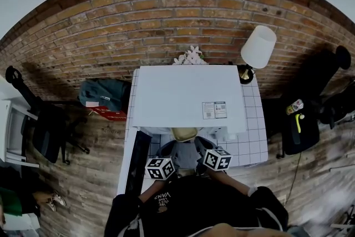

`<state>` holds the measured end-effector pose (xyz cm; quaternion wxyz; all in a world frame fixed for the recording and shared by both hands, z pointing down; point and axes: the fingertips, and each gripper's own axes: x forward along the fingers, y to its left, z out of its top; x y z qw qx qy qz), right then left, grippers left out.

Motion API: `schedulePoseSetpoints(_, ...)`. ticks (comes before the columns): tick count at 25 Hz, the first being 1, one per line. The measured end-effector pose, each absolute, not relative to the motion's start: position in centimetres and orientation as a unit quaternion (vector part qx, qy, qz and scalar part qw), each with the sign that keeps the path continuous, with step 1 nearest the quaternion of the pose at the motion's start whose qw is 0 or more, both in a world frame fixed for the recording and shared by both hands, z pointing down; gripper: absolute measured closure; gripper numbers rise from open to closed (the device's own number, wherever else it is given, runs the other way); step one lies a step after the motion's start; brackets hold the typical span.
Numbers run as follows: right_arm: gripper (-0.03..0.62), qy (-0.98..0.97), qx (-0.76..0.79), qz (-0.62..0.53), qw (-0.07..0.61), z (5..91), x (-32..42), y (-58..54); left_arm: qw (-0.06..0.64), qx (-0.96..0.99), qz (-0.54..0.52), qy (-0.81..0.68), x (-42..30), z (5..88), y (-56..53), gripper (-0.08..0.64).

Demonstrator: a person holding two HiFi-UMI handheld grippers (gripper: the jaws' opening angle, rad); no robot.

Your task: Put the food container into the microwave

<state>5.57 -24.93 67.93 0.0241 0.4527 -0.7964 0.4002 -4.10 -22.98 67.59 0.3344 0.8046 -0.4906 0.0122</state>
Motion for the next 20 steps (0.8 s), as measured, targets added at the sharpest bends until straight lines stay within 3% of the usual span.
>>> schedulePoseSetpoints(20, 0.586, -0.794, 0.454, 0.405, 0.019, 67.9, 5.6, -27.7, 0.34, 0.794, -0.001, -0.505, -4.2, 67.8, -27.6, 0.549)
